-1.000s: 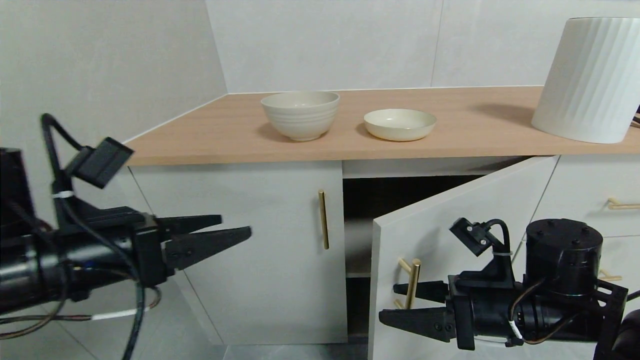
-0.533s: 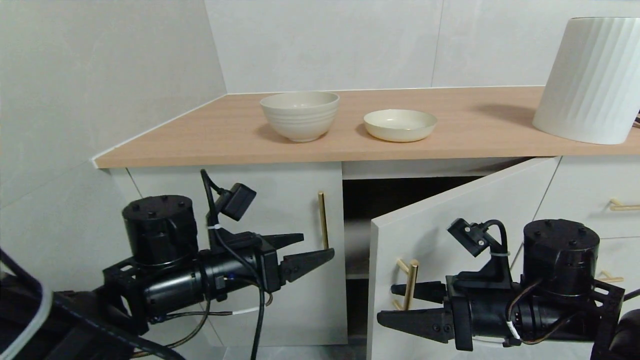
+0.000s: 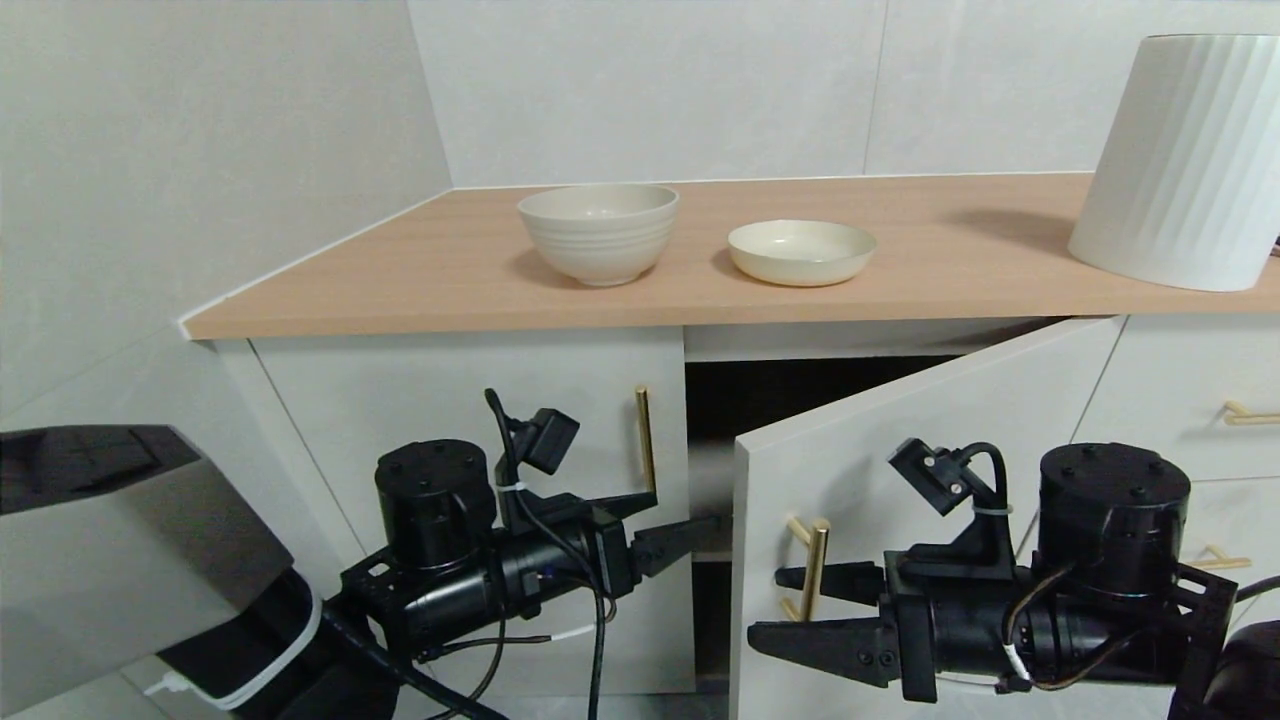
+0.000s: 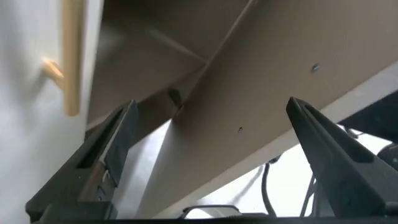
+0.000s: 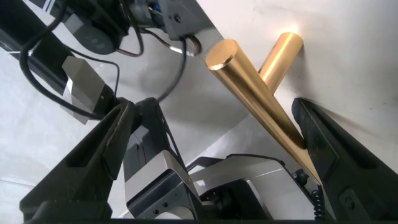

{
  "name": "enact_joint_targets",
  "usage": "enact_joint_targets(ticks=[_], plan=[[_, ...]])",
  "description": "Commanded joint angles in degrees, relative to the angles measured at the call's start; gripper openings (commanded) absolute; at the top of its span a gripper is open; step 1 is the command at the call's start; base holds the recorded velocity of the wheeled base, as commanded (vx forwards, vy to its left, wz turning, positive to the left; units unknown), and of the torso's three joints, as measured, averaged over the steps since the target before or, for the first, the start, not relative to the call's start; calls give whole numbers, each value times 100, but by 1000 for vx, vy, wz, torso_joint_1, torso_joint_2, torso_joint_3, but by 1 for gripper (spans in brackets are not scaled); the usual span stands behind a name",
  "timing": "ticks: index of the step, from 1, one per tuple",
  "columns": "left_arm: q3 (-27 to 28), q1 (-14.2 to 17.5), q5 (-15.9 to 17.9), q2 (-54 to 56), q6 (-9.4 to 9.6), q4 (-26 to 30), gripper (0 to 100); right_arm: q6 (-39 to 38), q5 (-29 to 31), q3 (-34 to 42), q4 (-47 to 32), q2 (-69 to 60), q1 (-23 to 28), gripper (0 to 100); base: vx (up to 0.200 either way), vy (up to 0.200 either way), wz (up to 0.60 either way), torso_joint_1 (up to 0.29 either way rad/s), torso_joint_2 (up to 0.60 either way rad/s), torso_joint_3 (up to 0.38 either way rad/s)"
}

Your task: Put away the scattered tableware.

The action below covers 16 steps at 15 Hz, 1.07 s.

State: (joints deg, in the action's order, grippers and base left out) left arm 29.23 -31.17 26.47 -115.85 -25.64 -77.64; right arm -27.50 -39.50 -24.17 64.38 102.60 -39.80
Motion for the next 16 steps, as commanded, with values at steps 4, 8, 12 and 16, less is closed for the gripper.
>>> enact_joint_targets(ticks=[4, 8, 12, 16], plan=[[197, -100, -177, -157, 6, -14, 0, -10, 3, 0, 13, 94, -45, 100, 0, 0, 0, 0, 0, 0], [522, -302, -150, -430, 191, -313, 0, -1, 12, 0, 48, 138, -45, 100, 0, 0, 0, 0, 0, 0], [733, -522, -168, -1054, 850, -884, 0, -1, 12, 0, 48, 155, -36, 100, 0, 0, 0, 0, 0, 0], [671, -653, -150, -1063, 850, -1227, 0, -1, 39, 18, 207, 182, -19, 100, 0, 0, 0, 0, 0, 0]])
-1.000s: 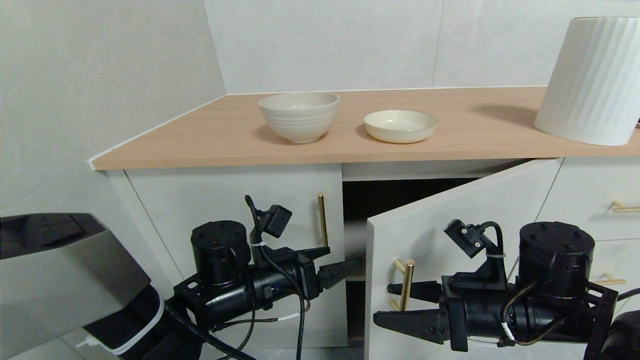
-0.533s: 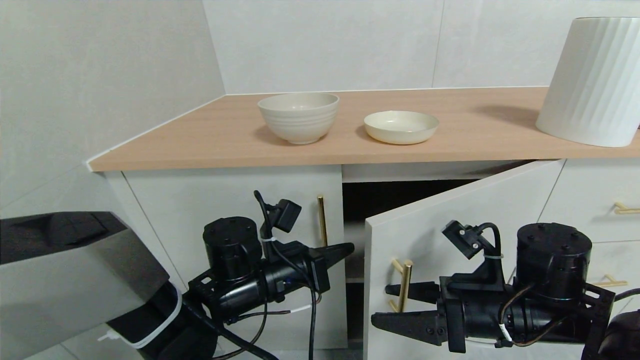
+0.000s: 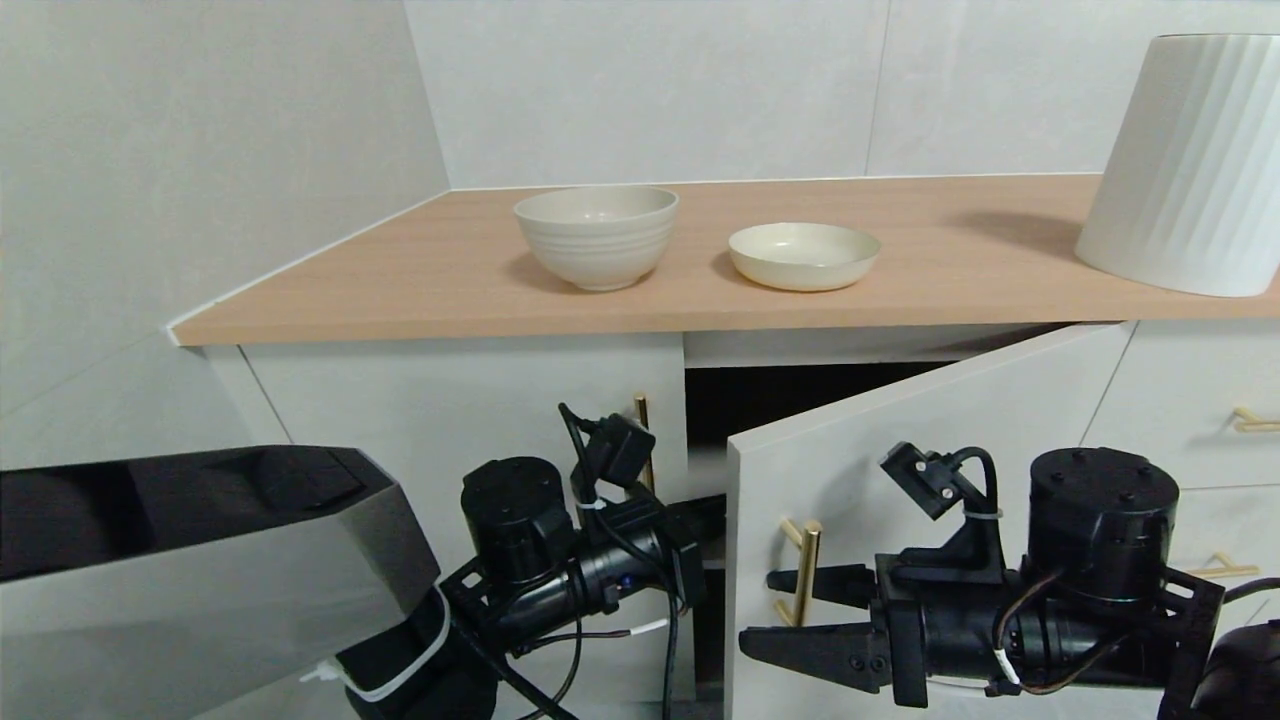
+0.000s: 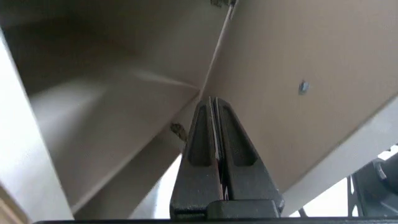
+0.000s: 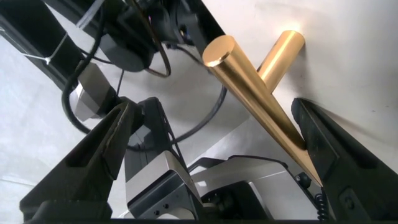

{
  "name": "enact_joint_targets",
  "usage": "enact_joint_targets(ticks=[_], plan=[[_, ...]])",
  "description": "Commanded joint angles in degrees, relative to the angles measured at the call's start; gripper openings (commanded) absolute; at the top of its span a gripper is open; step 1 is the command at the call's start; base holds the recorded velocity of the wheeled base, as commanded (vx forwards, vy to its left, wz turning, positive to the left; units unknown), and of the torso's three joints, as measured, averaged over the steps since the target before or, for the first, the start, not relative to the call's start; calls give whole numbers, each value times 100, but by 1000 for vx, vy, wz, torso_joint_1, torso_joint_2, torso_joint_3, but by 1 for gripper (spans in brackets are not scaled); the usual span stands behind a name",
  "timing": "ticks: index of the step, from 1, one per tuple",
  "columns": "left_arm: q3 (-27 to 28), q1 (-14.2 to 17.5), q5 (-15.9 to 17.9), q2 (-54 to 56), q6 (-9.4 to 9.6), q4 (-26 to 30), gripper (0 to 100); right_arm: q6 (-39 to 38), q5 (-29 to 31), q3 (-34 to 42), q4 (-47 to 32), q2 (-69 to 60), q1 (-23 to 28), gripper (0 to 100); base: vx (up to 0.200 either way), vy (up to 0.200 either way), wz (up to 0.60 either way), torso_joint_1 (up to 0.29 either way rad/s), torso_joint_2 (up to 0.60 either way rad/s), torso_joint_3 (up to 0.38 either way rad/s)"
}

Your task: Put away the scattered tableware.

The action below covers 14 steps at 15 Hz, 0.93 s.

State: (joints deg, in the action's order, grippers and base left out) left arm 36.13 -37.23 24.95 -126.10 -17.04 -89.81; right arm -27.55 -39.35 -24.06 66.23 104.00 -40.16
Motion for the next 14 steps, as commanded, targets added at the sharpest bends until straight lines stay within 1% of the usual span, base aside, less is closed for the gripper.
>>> enact_joint_targets(ticks=[1, 5, 8, 10, 12, 14], plan=[[-19, -91, 1, -46, -1, -2, 0, 4, 59, 51, 100, 42, 43, 100, 0, 0, 0, 0, 0, 0], [8, -364, 1, -38, -10, 7, 0, 13, 340, 86, 329, 33, 245, 100, 0, 0, 0, 0, 0, 0], [25, -443, 1, 6, -10, 7, 0, 13, 499, 86, 329, 50, 324, 100, 0, 0, 0, 0, 0, 0], [34, -461, 1, 6, -10, 7, 0, 101, 604, 95, 487, 50, 535, 100, 0, 0, 0, 0, 0, 0], [34, -478, 1, 6, -18, 16, 0, 400, 622, 112, 681, 130, 825, 100, 0, 0, 0, 0, 0, 0], [34, -478, 1, 6, -18, 7, 0, 496, 622, 200, 768, 59, 1036, 100, 0, 0, 0, 0, 0, 0]])
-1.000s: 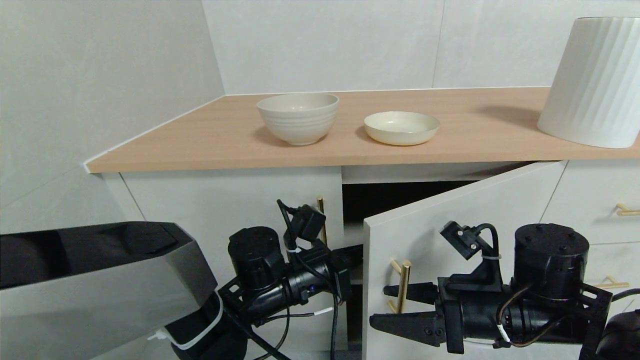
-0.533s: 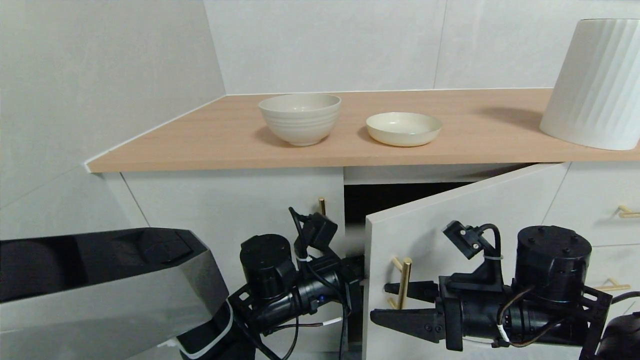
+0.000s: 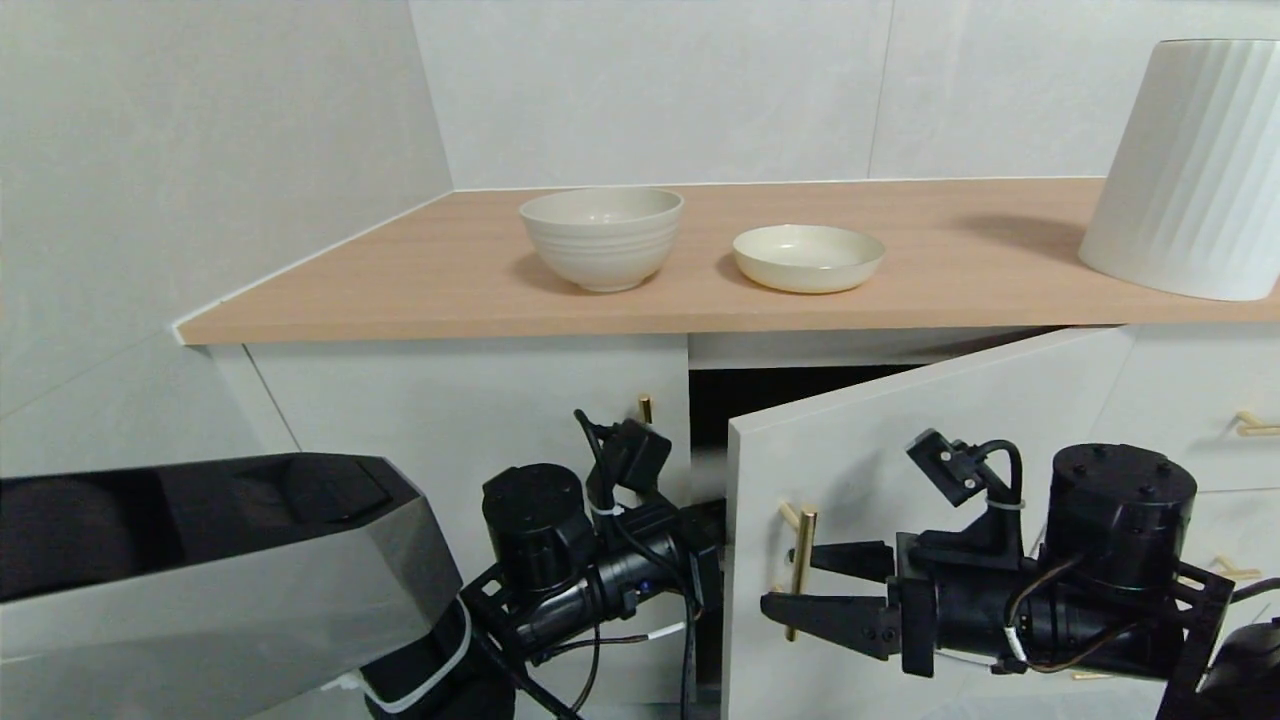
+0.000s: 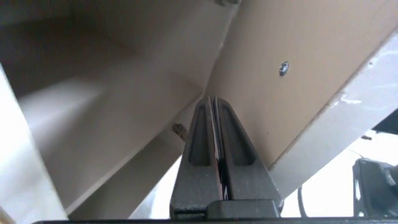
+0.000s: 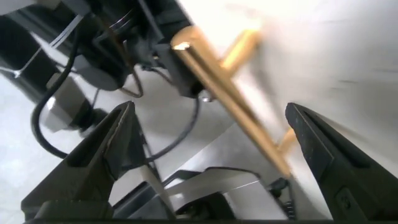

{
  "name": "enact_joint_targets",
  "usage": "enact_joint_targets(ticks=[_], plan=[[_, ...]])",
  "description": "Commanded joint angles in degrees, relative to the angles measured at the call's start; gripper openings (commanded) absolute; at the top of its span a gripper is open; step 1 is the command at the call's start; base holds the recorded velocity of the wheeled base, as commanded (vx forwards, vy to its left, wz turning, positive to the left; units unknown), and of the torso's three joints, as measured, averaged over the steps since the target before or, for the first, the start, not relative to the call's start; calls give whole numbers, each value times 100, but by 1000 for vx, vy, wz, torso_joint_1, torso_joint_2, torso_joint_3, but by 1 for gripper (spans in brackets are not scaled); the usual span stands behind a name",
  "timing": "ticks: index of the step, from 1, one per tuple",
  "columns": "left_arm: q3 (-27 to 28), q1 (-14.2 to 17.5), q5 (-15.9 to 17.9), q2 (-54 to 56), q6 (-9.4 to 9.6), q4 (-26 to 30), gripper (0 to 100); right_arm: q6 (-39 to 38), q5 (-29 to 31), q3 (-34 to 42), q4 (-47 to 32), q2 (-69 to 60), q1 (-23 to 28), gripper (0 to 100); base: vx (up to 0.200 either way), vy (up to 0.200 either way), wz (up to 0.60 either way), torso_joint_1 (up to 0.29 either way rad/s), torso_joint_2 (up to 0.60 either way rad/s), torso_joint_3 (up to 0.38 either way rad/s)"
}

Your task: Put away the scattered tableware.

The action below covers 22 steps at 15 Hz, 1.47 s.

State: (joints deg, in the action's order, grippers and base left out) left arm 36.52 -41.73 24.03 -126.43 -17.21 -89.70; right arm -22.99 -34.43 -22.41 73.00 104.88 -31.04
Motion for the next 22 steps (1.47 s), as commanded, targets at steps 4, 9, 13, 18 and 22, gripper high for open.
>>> enact_joint_targets(ticks=[4, 9, 13, 18, 22], plan=[[4, -28, 93, 39, -19, 14, 0, 32, 112, 579, 83, -617, 256, 100, 0, 0, 0, 0, 0, 0], [13, -28, 93, 48, -72, 14, 0, 40, 112, 1819, 83, -1356, 318, 100, 0, 0, 0, 0, 0, 0], [13, -28, 93, 66, -98, 23, 0, 40, 112, 2144, 83, -1593, 318, 100, 0, 0, 0, 0, 0, 0], [162, -28, 76, 57, -247, 146, 0, 40, 112, 2162, 83, -1602, 318, 100, -80, 0, 0, 1, -1, 1], [523, -28, 76, -22, -379, 524, 0, 40, 112, 2170, 92, -1593, 309, 100, -200, 0, 0, 2, 2, 0]])
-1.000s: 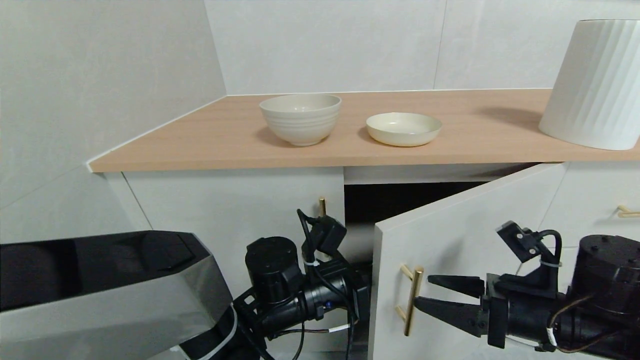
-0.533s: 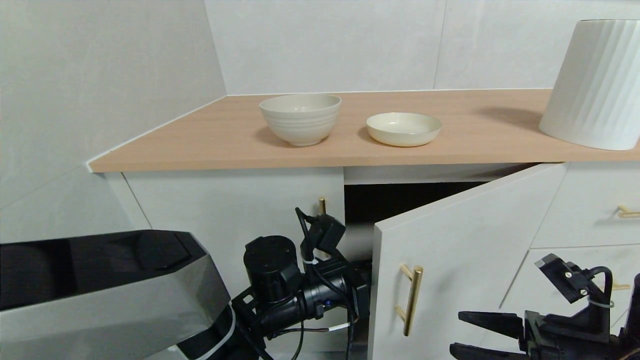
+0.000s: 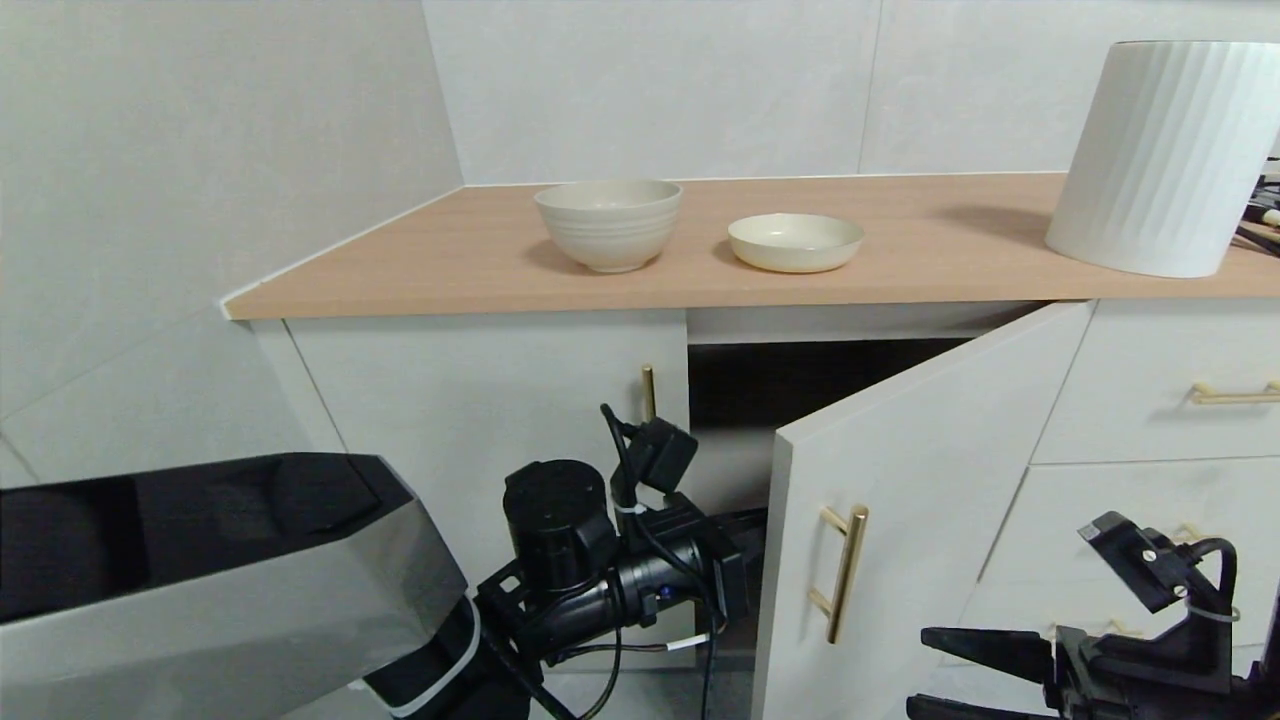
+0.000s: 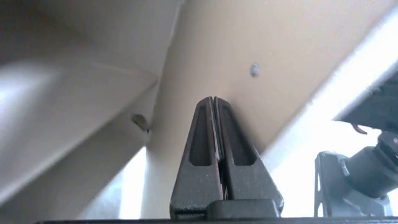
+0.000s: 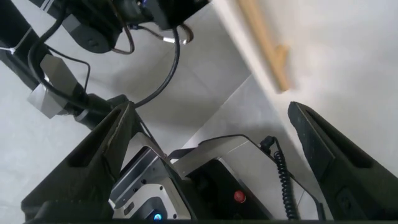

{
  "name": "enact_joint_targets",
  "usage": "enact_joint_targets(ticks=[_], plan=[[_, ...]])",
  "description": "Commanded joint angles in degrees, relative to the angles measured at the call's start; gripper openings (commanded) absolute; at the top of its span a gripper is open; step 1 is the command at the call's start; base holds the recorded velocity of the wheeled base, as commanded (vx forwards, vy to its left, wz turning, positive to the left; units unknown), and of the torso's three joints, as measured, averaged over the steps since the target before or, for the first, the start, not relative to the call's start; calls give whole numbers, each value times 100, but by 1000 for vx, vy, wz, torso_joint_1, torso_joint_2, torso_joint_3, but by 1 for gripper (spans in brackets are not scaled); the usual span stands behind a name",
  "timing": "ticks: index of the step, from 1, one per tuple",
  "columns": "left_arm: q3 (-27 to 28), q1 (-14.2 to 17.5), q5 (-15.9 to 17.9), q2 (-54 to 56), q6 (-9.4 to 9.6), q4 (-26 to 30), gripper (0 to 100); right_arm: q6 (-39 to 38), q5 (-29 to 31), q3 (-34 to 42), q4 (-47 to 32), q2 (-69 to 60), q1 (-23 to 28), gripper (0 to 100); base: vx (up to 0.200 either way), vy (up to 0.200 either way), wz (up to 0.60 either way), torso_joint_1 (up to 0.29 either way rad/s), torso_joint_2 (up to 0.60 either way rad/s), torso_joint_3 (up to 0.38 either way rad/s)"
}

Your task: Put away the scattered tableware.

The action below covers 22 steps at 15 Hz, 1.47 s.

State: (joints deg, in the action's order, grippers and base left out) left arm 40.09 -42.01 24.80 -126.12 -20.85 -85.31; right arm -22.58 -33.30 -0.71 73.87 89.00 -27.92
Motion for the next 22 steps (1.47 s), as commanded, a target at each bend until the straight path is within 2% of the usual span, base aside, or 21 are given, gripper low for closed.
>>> enact_joint_targets(ticks=[1, 3, 6, 12, 18, 21, 22], plan=[[315, 0, -1, -97, -16, 252, 0, -1, -9, 0, 4, -6, -3, 100, 0, 0, 0, 0, 0, 0], [965, 8, -1, -246, -25, 946, 0, -1, -9, 0, 4, -15, -3, 100, 0, 0, 0, 0, 0, 0], [1369, 0, -1, -228, -25, 1473, 0, -1, -1, 9, -5, -59, -3, 100, 0, 0, 0, 0, 0, 0], [1536, -115, -19, -184, -25, 1640, 0, -1, -1, 9, 4, -67, -3, 100, -167, 0, 0, 7, 2, 0], [1809, -246, -19, -193, -25, 1939, 0, 8, -18, 71, 4, -252, -47, 100, 0, 0, 0, 0, 0, 0], [2073, -501, -19, -176, -16, 2185, 0, 8, -18, 71, -5, -577, -320, 100, 0, 0, 0, 0, 0, 0], [2275, -747, -19, -149, -16, 2361, 0, -1, -36, 71, -13, -867, -478, 100, 0, 0, 0, 0, 0, 0]])
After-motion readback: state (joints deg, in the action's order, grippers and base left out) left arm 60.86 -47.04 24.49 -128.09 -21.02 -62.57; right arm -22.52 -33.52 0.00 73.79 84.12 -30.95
